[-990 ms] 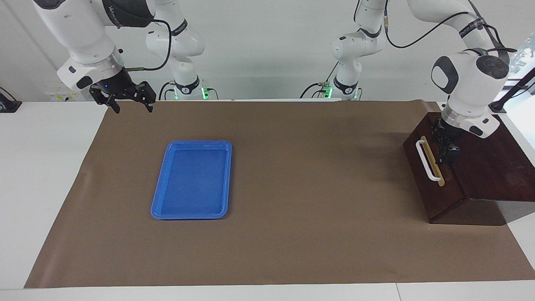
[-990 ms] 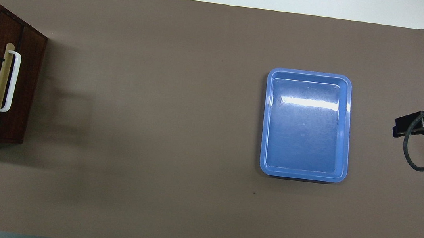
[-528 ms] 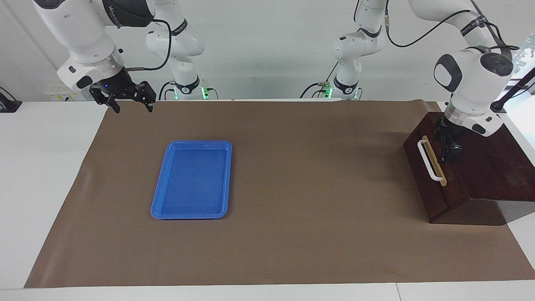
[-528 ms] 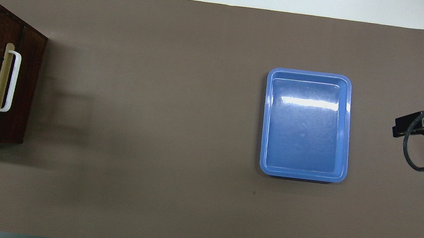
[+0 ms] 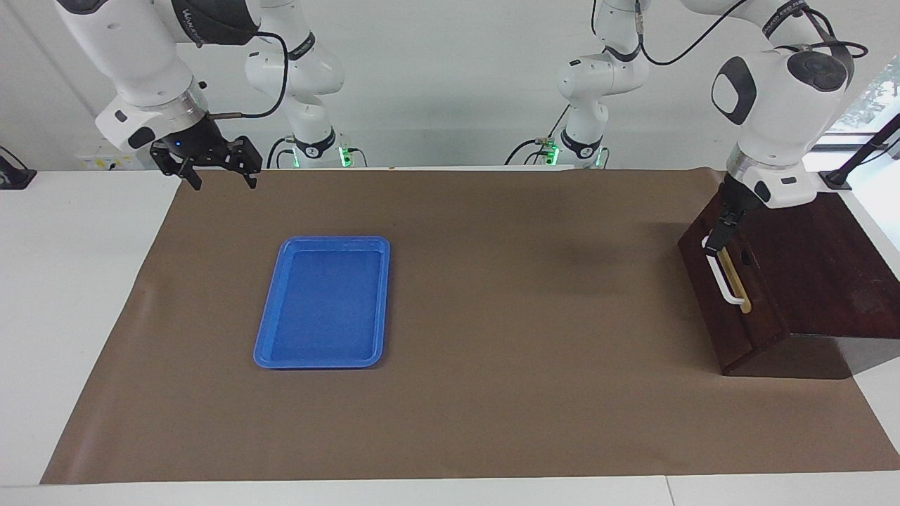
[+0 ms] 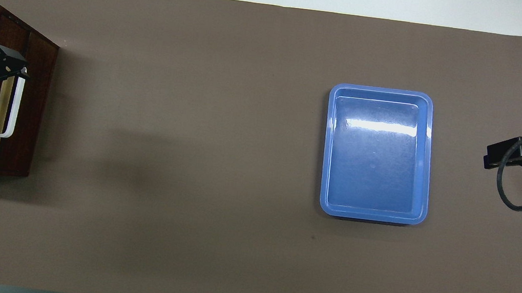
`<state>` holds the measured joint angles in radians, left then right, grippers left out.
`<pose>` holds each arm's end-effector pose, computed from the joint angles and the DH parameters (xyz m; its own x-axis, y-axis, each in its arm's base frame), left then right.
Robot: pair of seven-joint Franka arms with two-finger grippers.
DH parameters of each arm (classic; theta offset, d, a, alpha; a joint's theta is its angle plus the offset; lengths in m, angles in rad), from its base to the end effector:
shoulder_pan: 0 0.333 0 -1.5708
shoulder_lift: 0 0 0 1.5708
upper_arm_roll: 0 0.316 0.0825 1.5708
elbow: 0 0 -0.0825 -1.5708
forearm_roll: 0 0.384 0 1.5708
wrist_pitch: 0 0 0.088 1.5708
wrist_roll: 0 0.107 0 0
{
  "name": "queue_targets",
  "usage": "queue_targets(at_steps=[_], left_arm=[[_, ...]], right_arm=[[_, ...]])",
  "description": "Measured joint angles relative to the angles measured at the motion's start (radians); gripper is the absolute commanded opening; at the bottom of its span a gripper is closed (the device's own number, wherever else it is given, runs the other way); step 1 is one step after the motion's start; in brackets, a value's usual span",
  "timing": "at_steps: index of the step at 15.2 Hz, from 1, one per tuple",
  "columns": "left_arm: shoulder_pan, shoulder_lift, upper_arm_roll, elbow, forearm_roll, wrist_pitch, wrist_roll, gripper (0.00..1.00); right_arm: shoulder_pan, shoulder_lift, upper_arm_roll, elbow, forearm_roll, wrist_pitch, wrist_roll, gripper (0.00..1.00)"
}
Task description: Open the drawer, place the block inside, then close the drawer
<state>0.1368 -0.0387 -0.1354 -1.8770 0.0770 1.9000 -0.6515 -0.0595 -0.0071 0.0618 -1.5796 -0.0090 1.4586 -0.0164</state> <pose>0.5569 0.0054 0.5287 0.8049 0.5855 0.0961 0.5901 -0.8069 -0.0266 0.5397 0.0003 0.6151 0.9933 0.0176 -0.1138 0.0186 -0.9998 0.0076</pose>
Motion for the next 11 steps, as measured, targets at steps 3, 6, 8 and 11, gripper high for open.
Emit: queue_targets(at_steps=[3, 6, 8, 11], left_arm=[[0.002, -0.022, 0.007, 0.0, -0.021, -0.092, 0.35, 1.0], [0.006, -0.037, 0.015, 0.0, -0.07, -0.125, 0.531, 1.0], [0.003, -0.041, 0.013, 0.003, -0.095, -0.127, 0.561, 1.0], [-0.023, -0.042, -0.005, 0.012, -0.102, -0.127, 0.568, 1.0]], right_arm=[[0.0, 0.0, 0.0, 0.0, 0.0, 0.0, 0.0, 1.0], [0.0, 0.0, 0.0, 0.0, 0.0, 0.0, 0.0, 1.0], [0.0, 0.0, 0.0, 0.0, 0.0, 0.0, 0.0, 1.0], [0.0, 0.0, 0.0, 0.0, 0.0, 0.0, 0.0, 1.0]])
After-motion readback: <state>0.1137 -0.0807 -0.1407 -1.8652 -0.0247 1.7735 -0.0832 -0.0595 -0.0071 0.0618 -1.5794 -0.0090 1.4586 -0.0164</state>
